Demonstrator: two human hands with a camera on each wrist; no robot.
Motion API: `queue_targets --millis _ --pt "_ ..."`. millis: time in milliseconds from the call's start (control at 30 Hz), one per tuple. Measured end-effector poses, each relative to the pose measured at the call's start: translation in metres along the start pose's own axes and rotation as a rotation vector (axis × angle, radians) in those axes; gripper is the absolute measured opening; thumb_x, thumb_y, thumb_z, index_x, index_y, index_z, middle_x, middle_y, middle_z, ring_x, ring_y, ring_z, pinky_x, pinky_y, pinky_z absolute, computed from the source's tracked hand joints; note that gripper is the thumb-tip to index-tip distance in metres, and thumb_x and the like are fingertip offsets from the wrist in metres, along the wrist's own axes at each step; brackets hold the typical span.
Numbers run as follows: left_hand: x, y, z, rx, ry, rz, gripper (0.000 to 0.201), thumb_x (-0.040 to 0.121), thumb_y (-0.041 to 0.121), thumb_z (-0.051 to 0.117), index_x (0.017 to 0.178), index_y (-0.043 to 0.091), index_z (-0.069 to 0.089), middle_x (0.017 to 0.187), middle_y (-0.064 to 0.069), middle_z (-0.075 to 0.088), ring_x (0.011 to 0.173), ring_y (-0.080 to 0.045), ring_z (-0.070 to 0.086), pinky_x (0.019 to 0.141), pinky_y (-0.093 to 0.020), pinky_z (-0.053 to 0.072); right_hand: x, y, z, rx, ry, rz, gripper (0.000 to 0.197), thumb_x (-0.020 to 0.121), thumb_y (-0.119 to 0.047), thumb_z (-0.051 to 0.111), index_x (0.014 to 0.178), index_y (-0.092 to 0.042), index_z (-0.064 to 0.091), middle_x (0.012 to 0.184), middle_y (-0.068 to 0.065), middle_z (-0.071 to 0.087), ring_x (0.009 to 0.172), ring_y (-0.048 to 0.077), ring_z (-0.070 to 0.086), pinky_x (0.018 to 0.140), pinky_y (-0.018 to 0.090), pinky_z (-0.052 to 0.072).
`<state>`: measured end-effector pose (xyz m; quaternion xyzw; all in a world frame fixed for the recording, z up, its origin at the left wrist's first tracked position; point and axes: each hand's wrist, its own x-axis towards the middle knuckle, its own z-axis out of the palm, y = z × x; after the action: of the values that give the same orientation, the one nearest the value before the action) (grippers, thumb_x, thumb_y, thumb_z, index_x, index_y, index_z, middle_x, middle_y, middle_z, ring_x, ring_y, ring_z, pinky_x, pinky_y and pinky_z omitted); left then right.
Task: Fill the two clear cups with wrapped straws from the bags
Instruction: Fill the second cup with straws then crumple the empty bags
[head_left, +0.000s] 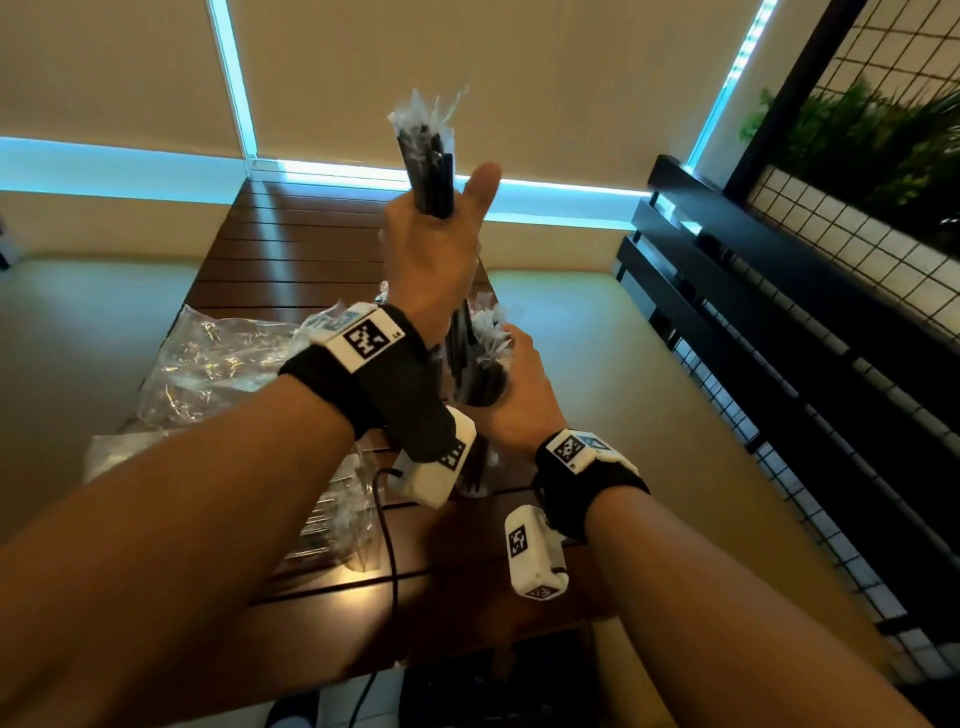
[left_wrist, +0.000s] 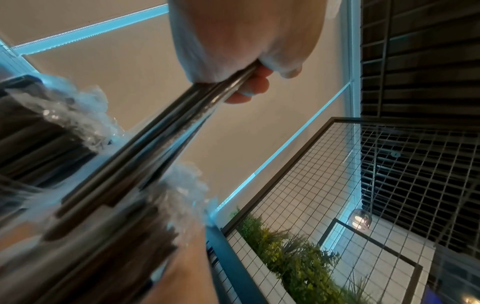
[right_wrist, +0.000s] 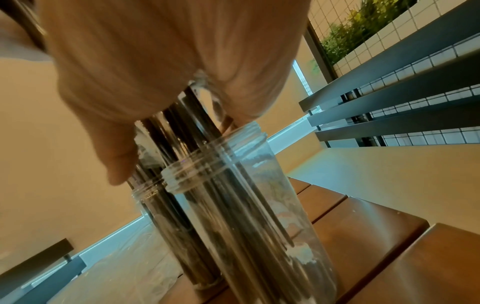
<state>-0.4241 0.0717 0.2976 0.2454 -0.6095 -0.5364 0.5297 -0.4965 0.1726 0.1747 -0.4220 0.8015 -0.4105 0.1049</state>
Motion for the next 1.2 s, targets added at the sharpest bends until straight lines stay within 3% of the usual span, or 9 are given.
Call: queue_targets --millis 133,300,500,600,700,867,967,1100,1200 --pt "0.013 0.005 -0.013 0.112 -0.079 0.116 0.052 0.083 0.052 0.070 0.063 0.009 0.048 0.055 -0.003 0.041 0.054 -0.019 0.044 0.063 -0.053 0.053 -0.004 0.001 -0.006 -0.313 0.093 0.061 0.115 0.056 -0.076 0.073 0.147 -0.035 0.016 0.149 0.000 0.040 0.132 0.033 0.037 0.106 0.051 0.033" --pt "0.007 -0.010 -0.011 0.178 -0.131 0.098 0.057 0.081 0.054 0.070 0.062 0.004 0.050 0.054 -0.001 0.046 0.053 -0.020 0.049 0.062 -0.053 0.055 0.001 -0.002 0.001 0.148 0.111 0.131 0.124 0.054 -0.053 0.087 0.146 -0.035 0.005 0.141 0.009 0.051 0.123 0.032 0.054 0.098 0.041 0.046" --pt "0.002 -0.022 -0.007 0.114 -0.085 0.069 0.066 0.078 0.061 0.068 0.058 0.002 0.047 0.051 -0.003 0.046 0.052 -0.036 0.050 0.059 -0.054 0.053 0.002 -0.003 0.017 0.170 0.103 0.137 0.083 0.074 -0.030 0.080 0.141 -0.032 0.030 0.093 -0.009 0.061 0.088 0.020 0.065 0.068 0.022 0.047" --pt "0.006 -0.023 -0.010 0.058 0.018 0.026 0.052 0.078 0.060 0.069 0.055 0.021 0.044 0.046 0.009 0.045 0.047 -0.022 0.046 0.060 -0.053 0.055 0.003 0.001 0.016 0.203 0.084 0.127 0.077 0.074 -0.034 0.081 0.135 -0.033 0.032 0.084 -0.014 0.062 0.074 0.007 0.062 0.056 0.012 0.041" --pt "-0.001 -0.042 -0.020 0.093 0.041 0.000 0.058 0.072 0.070 0.068 0.058 0.019 0.044 0.050 0.007 0.045 0.050 -0.019 0.046 0.056 -0.044 0.052 0.001 -0.003 0.015 0.203 0.044 0.083 0.084 0.070 -0.042 0.082 0.135 -0.035 0.029 0.087 -0.019 0.061 0.072 -0.007 0.054 0.062 0.009 0.039" --pt "-0.016 -0.081 -0.029 0.132 0.015 -0.033 0.054 0.074 0.067 0.071 0.055 0.023 0.045 0.053 0.003 0.049 0.053 -0.020 0.049 0.059 -0.047 0.050 0.004 -0.002 0.020 0.165 0.034 0.056 0.079 0.071 -0.030 0.079 0.133 -0.032 0.031 0.099 -0.003 0.070 0.079 0.010 0.064 0.063 0.014 0.046" --pt "-0.019 -0.090 -0.031 0.153 -0.011 -0.055 0.057 0.076 0.063 0.072 0.055 0.020 0.041 0.050 0.005 0.045 0.049 -0.018 0.043 0.052 -0.041 0.043 0.006 0.001 0.021 0.156 0.014 0.046 0.081 0.070 -0.028 0.078 0.134 -0.035 0.028 0.097 -0.003 0.070 0.082 0.013 0.068 0.069 0.026 0.054" --pt "-0.028 -0.085 -0.026 0.223 -0.077 -0.012 0.047 0.078 0.055 0.074 0.057 0.023 0.047 0.052 0.009 0.051 0.049 -0.014 0.049 0.052 -0.041 0.049 0.006 0.001 0.020 0.158 -0.035 0.046 0.085 0.069 -0.028 0.079 0.134 -0.036 0.025 0.105 -0.004 0.067 0.089 0.015 0.066 0.070 0.027 0.052" --pt "-0.016 -0.061 -0.021 0.135 -0.080 0.012 0.046 0.078 0.053 0.075 0.060 0.022 0.047 0.055 0.007 0.050 0.053 -0.017 0.050 0.056 -0.045 0.051 0.003 0.000 0.018 0.171 -0.017 0.030 0.080 0.074 -0.026 0.078 0.135 -0.032 0.027 0.104 -0.006 0.064 0.085 0.010 0.063 0.062 0.014 0.044"
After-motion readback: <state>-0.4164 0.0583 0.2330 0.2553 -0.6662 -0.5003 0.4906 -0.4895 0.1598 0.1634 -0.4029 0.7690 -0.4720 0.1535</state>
